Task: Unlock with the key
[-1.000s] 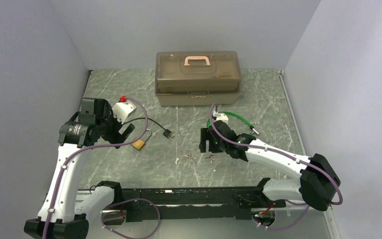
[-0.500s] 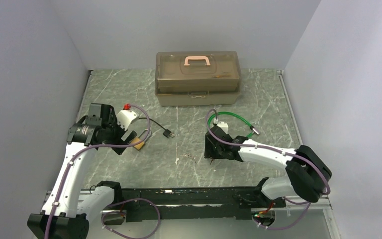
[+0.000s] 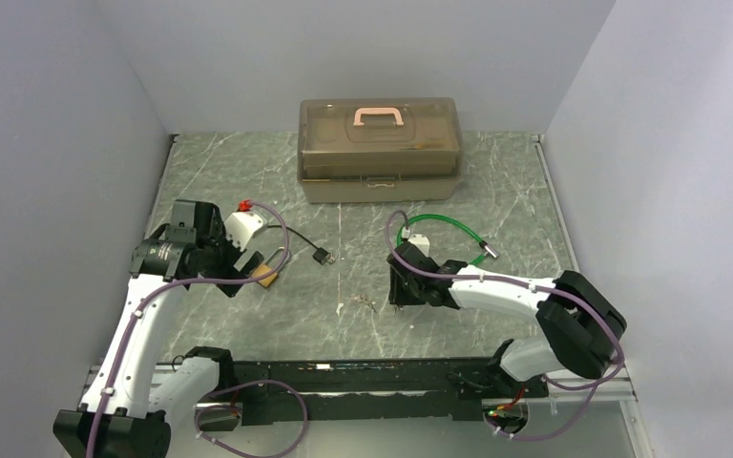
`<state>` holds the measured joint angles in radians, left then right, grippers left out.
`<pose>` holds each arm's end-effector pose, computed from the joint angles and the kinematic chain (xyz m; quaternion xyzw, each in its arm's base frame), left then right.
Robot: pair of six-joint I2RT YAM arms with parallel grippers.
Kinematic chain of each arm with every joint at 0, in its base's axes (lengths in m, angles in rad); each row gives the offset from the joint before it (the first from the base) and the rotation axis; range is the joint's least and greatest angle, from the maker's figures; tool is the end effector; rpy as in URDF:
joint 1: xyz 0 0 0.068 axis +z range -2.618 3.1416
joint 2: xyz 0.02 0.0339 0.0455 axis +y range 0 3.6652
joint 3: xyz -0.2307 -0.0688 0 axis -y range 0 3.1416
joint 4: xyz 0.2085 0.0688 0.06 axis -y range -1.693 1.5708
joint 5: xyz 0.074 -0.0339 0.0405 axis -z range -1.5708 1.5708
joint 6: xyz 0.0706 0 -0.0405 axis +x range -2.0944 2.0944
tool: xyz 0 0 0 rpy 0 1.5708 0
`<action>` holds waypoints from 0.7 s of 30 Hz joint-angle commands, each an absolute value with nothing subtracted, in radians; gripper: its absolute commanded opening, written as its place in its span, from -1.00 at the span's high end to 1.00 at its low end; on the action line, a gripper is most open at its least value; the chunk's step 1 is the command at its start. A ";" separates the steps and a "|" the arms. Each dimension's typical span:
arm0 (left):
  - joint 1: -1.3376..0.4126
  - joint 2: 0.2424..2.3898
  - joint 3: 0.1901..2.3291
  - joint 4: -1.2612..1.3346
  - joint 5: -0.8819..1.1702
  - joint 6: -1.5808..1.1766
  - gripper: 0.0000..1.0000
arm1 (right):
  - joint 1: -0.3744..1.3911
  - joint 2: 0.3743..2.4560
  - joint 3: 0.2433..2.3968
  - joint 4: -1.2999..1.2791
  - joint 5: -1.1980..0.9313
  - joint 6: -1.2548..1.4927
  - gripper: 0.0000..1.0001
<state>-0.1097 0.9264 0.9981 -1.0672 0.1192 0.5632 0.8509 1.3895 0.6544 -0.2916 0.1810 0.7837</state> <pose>0.1616 -0.0262 0.2518 0.3320 0.8980 0.0080 0.2888 0.1728 0.1778 0.1224 -0.0080 0.9596 0.1356 0.2466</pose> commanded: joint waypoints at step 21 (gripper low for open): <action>-0.082 0.931 1.001 -1.028 0.112 0.547 -0.99 | 0.951 1.552 1.033 -0.212 0.176 0.564 -0.07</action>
<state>-0.1055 0.9264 0.9916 -1.0580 0.1143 0.5610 0.9016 1.5043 0.9237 -0.2890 0.2024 0.6418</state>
